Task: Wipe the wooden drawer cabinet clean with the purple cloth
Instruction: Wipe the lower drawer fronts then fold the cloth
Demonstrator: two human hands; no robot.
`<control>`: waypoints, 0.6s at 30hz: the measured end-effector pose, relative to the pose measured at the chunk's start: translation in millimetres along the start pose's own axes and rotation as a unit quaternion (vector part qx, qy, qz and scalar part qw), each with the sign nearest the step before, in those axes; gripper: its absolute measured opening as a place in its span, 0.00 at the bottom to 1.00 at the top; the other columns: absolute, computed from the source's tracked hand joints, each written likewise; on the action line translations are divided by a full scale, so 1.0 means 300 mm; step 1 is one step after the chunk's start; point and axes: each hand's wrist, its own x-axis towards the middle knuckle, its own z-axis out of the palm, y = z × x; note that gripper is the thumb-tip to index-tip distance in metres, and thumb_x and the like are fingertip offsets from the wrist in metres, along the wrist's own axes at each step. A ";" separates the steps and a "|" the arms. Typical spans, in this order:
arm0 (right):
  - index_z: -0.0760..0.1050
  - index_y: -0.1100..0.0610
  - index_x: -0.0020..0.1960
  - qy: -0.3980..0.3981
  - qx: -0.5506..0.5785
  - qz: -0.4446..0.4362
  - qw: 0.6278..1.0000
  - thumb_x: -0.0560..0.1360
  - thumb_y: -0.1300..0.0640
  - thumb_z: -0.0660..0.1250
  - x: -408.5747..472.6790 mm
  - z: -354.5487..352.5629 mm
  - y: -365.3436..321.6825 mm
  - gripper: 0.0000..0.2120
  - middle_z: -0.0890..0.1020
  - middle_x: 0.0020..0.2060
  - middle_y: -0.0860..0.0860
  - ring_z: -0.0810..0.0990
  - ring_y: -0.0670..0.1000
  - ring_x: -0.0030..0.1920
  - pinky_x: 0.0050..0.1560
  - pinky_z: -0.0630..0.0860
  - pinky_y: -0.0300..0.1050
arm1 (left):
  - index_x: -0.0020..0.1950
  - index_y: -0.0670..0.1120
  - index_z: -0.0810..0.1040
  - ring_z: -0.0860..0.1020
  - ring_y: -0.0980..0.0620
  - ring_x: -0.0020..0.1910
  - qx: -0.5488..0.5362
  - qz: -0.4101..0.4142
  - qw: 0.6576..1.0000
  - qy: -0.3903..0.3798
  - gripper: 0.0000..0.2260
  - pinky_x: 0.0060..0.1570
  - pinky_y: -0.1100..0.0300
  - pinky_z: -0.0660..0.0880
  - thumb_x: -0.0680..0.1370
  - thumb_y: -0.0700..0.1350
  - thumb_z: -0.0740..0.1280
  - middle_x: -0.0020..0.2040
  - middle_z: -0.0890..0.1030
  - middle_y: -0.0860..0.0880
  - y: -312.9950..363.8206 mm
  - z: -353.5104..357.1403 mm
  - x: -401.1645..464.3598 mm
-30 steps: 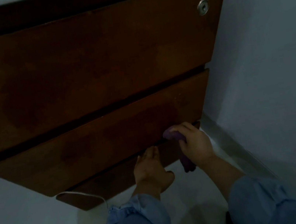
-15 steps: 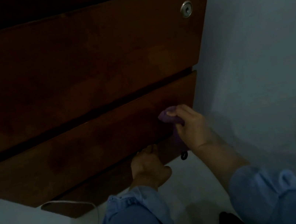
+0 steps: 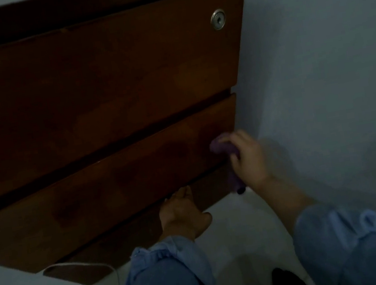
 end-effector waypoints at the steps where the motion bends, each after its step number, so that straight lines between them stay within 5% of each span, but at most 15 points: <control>1: 0.75 0.55 0.53 0.035 0.002 -0.022 0.999 0.65 0.68 0.60 0.037 -0.039 -0.020 0.19 0.77 0.48 0.57 0.76 0.54 0.49 0.51 0.73 0.44 | 0.78 0.46 0.45 0.53 0.47 0.77 -0.006 0.000 1.000 -0.006 0.39 0.75 0.53 0.51 0.76 0.61 0.60 0.79 0.48 0.48 0.002 -0.004 -0.001; 4: 0.76 0.63 0.52 0.114 0.022 -0.063 0.991 0.64 0.72 0.62 0.132 -0.129 -0.079 0.18 0.77 0.48 0.61 0.74 0.52 0.50 0.54 0.69 0.38 | 0.78 0.47 0.44 0.52 0.46 0.77 -0.015 -0.005 1.000 -0.014 0.39 0.74 0.53 0.52 0.77 0.60 0.60 0.79 0.48 0.48 0.009 -0.009 -0.007; 8: 0.77 0.60 0.49 0.127 0.052 -0.076 0.988 0.65 0.69 0.62 0.139 -0.106 -0.068 0.15 0.79 0.47 0.57 0.77 0.52 0.50 0.53 0.73 0.43 | 0.78 0.47 0.45 0.52 0.48 0.77 -0.028 -0.009 0.999 -0.018 0.39 0.74 0.54 0.52 0.75 0.63 0.59 0.79 0.49 0.49 0.005 0.004 0.004; 18: 0.77 0.49 0.42 0.092 0.116 0.147 0.978 0.64 0.67 0.62 -0.034 0.094 0.090 0.15 0.82 0.43 0.50 0.81 0.50 0.46 0.51 0.76 0.45 | 0.79 0.49 0.45 0.53 0.49 0.77 -0.059 0.001 0.998 0.003 0.38 0.72 0.56 0.55 0.76 0.60 0.60 0.79 0.47 0.52 -0.024 0.025 0.034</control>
